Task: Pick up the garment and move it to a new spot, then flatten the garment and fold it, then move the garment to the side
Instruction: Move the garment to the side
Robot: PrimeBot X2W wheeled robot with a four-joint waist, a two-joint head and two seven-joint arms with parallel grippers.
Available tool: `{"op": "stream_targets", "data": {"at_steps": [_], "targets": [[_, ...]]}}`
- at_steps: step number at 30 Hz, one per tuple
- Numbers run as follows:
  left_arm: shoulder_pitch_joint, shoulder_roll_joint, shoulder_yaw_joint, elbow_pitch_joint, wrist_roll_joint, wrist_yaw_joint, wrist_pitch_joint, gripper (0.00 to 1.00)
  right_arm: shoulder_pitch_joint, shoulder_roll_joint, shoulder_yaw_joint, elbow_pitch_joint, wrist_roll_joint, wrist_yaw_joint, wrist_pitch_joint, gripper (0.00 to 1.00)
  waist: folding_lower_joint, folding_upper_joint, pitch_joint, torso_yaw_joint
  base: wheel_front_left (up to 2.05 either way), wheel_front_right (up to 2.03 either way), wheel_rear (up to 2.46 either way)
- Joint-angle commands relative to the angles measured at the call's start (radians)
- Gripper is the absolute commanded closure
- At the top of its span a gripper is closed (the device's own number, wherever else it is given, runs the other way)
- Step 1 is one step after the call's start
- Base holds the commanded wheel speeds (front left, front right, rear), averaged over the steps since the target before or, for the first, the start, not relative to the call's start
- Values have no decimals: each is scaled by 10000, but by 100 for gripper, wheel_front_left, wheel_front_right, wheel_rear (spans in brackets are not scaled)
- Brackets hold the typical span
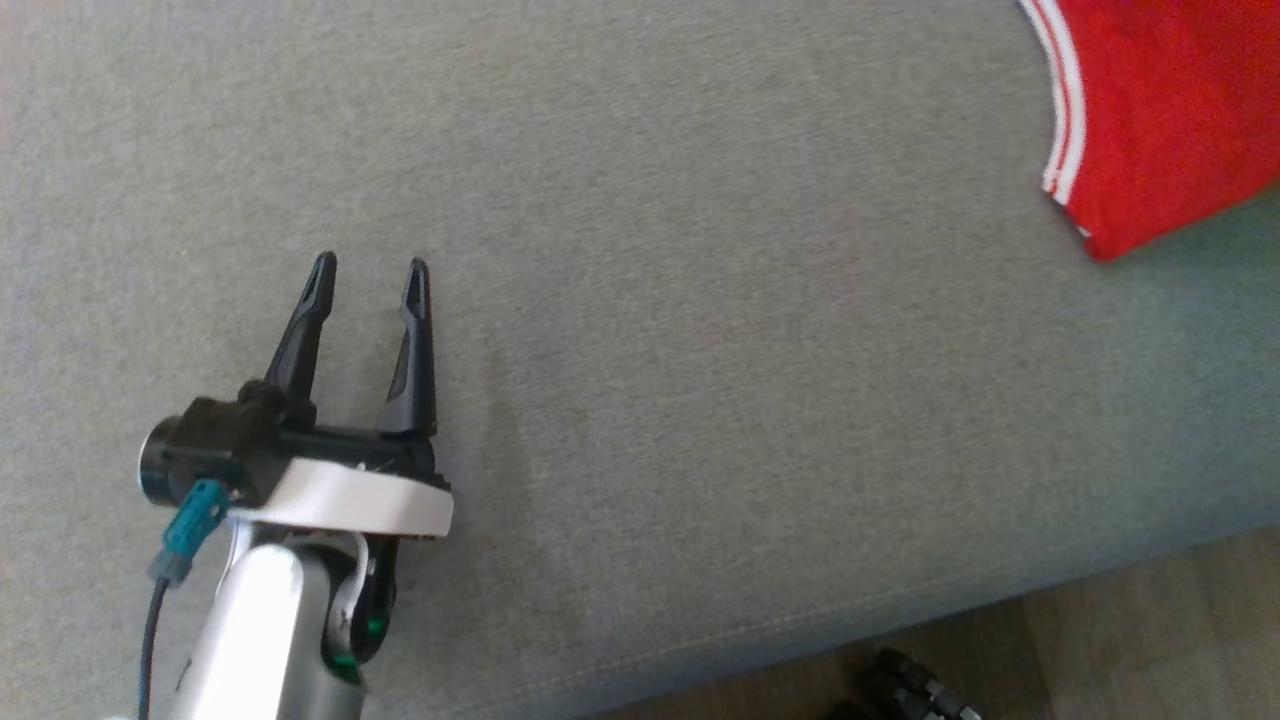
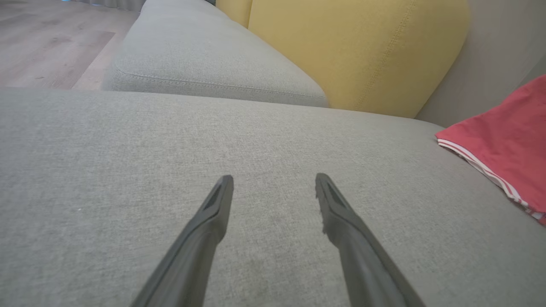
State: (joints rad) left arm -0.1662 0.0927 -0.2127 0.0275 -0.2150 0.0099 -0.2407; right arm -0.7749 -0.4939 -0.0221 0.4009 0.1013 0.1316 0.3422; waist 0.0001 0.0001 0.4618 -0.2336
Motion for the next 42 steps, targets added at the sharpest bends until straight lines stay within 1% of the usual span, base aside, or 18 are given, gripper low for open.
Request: {"op": "stream_targets", "data": {"at_steps": [1, 2, 3, 5, 8, 10, 13, 21, 29, 30, 32, 33, 42], "targets": [[-314, -8, 226, -308, -29, 6, -125, 0, -267, -682, -60, -195, -259, -9, 200, 100, -1, -1, 231, 245, 0, 0, 0], [-356, -17, 201, -308, -24, -6, -135, 0, -316, -875, -69, -145, -370, -9, 298, 100, -1, -1, 287, 308, 0, 0, 0], [-356, -17, 201, -308, -24, -6, -135, 0, -316, -875, -69, -145, -370, -9, 298, 100, -1, -1, 287, 308, 0, 0, 0], [-431, -35, 166, -291, -23, -33, -155, 0, -399, -1272, -115, 28, -474, -9, 470, 100, -1, -1, 387, 421, 0, 0, 0], [-507, -69, 124, -271, -25, -53, -177, 0, -383, -1651, -316, 130, -609, -9, 664, 100, -1, -1, 486, 539, 0, 0, 0], [-546, -80, 128, -240, -41, -80, -188, 0, -340, -1705, -408, 127, -413, -9, 724, 100, -1, -1, 518, 584, 0, 0, 0], [-584, -95, 137, -242, -31, -90, -198, 0, -271, -1905, -274, -59, -662, -9, 802, 100, -1, -1, 550, 619, 0, 0, 0], [-643, -122, 185, -329, 24, -123, -207, 0, -117, -1885, -492, -611, -1042, -9, 1018, 100, -1, -1, 515, 559, 0, 0, 0], [-593, -156, 234, -382, 65, -147, -209, 0, 154, -1632, -615, -859, -1280, -9, 1198, 100, -1, -1, 464, 473, 0, 0, 0], [-589, -157, 238, -384, 73, -156, -209, 0, 179, -1590, -615, -877, -1351, -9, 1218, 89, -1, -1, 464, 472, 0, 0, 0], [-583, -157, 252, -368, 80, -177, -209, 0, 242, -1466, -585, -902, -1428, -9, 1303, 47, -1, -1, 458, 477, 0, 0, 0], [-579, -159, 255, -361, 85, -185, -209, 0, 271, -1405, -575, -921, -1458, -9, 1346, 0, -1, -1, 453, 483, 0, 0, 0], [-567, -185, 281, -349, 100, -193, -210, 0, 460, -1050, -596, -1192, -1704, -9, 1327, 0, -1, -1, 403, 572, 0, 0, 0]]}}
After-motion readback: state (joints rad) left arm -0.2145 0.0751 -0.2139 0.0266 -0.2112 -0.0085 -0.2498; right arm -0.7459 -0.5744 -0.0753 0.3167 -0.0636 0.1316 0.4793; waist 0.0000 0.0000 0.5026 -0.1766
